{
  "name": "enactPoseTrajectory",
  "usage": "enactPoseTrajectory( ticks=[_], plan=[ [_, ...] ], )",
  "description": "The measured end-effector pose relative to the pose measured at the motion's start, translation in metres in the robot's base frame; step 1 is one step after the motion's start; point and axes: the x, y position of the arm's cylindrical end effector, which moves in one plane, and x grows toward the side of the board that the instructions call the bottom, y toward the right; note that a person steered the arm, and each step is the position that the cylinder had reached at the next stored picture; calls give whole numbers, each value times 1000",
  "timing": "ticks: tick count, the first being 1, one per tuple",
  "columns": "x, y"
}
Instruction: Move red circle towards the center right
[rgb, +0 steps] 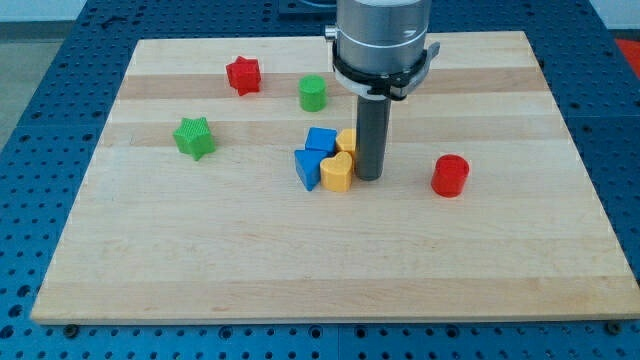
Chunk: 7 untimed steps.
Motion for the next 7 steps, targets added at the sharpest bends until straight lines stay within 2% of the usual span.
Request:
enactPoseTrajectory(
  ticks=[1, 3, 7],
  plan=[
    [7, 9],
    [50, 23],
    [14, 100]
  ],
)
